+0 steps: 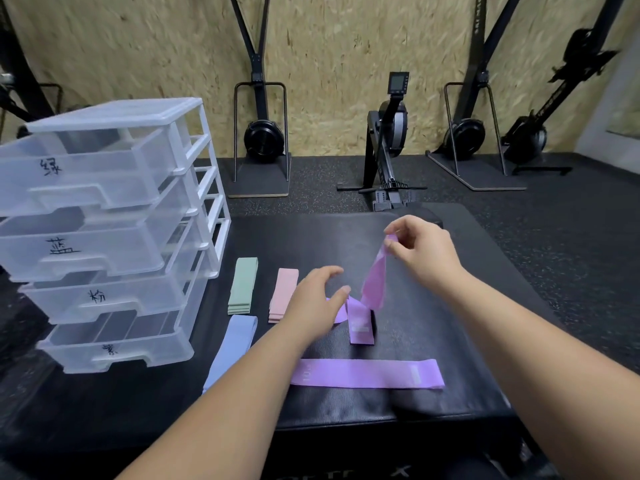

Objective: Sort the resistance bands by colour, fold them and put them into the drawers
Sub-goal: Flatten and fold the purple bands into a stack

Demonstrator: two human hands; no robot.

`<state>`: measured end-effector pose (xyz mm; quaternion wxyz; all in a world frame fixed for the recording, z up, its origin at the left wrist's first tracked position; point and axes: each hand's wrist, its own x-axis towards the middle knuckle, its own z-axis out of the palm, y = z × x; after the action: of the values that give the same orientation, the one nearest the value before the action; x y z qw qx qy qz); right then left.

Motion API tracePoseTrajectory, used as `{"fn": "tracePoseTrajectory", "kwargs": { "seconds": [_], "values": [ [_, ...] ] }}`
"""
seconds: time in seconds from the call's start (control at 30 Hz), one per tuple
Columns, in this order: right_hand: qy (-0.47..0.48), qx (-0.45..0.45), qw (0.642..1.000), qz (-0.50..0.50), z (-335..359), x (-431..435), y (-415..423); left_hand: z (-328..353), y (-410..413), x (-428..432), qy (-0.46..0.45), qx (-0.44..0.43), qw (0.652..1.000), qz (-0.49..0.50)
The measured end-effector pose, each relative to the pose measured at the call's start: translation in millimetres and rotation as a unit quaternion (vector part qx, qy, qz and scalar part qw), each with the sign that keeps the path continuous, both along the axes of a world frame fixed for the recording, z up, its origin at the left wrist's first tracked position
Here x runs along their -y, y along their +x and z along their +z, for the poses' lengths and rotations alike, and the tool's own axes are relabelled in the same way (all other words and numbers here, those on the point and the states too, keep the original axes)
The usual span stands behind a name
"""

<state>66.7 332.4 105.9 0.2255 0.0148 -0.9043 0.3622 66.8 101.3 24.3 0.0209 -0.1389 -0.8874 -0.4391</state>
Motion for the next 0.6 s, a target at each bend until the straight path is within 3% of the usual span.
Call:
{"fn": "tracePoseTrajectory", "kwargs": {
  "seconds": [0.1,0.23,0.43,0.6],
  "values": [
    [0.049,0.015,0.999,0.004,2.4,6.5,2.5,18.7,2.1,-9.1,0.063,0.015,0.998,-0.008],
    [0.116,0.069,0.991,-0.015,1.0,11.7,7.4,28.9,6.2,-14.9,0.080,0.032,0.996,-0.012],
    [0.013,0.182,0.983,0.024,-6.3,13.9,13.1,30.9,13.6,-17.9,0.099,0.057,0.993,-0.031],
    [-0.047,0.197,0.977,0.071,-7.1,16.5,18.0,32.0,9.3,-25.5,0.087,0.047,0.995,-0.028]
  ]
}}
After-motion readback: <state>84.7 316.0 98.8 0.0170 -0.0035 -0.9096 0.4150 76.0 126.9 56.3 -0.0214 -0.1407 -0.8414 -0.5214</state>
